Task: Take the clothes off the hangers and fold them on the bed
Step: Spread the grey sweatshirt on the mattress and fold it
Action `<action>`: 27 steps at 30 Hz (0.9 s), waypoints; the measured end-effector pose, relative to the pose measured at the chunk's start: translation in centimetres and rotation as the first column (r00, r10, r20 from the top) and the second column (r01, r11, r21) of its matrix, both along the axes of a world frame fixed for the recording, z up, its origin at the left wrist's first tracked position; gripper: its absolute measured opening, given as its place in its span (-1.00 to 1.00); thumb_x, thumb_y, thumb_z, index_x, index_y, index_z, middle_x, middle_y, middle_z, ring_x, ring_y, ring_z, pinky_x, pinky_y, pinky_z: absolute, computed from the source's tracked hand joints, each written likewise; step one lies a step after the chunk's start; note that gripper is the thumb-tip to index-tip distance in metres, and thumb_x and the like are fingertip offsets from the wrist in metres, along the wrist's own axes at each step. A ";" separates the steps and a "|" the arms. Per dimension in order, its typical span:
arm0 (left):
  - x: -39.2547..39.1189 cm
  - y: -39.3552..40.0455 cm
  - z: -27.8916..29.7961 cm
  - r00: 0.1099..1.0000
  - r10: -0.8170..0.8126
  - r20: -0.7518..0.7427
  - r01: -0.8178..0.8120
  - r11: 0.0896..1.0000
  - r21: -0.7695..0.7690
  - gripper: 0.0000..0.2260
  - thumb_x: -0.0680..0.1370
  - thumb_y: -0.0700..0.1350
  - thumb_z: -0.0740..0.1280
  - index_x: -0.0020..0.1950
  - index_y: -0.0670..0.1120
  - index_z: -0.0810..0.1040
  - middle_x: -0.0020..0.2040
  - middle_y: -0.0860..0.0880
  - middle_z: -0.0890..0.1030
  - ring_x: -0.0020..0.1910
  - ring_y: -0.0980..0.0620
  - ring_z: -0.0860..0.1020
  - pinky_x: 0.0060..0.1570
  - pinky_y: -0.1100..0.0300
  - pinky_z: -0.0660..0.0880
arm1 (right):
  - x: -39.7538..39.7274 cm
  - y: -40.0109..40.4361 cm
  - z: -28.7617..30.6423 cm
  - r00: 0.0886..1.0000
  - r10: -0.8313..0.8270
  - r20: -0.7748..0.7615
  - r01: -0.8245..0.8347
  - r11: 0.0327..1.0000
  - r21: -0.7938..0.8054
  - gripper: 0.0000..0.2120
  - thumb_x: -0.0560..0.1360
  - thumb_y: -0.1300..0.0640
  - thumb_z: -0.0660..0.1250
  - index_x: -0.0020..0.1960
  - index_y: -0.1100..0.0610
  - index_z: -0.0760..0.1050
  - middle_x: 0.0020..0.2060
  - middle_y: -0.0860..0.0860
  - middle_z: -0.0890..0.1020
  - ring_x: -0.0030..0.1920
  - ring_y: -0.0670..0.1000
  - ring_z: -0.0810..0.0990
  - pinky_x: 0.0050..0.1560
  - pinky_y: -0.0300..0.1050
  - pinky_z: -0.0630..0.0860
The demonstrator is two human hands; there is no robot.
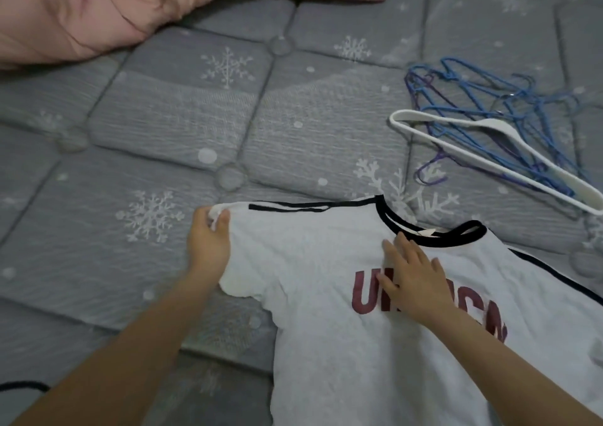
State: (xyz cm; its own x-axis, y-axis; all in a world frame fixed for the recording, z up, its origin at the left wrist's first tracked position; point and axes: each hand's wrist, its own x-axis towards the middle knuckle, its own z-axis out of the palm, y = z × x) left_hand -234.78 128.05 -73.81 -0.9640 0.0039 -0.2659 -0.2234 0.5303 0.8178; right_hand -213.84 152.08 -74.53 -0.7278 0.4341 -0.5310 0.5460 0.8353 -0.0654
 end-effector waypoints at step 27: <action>16.4 15.5 -3.6 0.150 -0.988 0.029 0.707 0.087 -0.702 -0.33 0.39 0.41 0.10 0.37 0.06 0.43 0.50 -0.02 0.25 0.49 -0.12 0.16 0.41 -0.18 0.16 | 13.0 9.1 -0.4 0.960 -0.272 -0.060 0.278 0.952 0.129 -0.27 0.45 -0.28 -0.22 0.49 0.03 0.20 0.52 0.07 0.14 0.51 0.15 0.11 0.41 0.27 0.11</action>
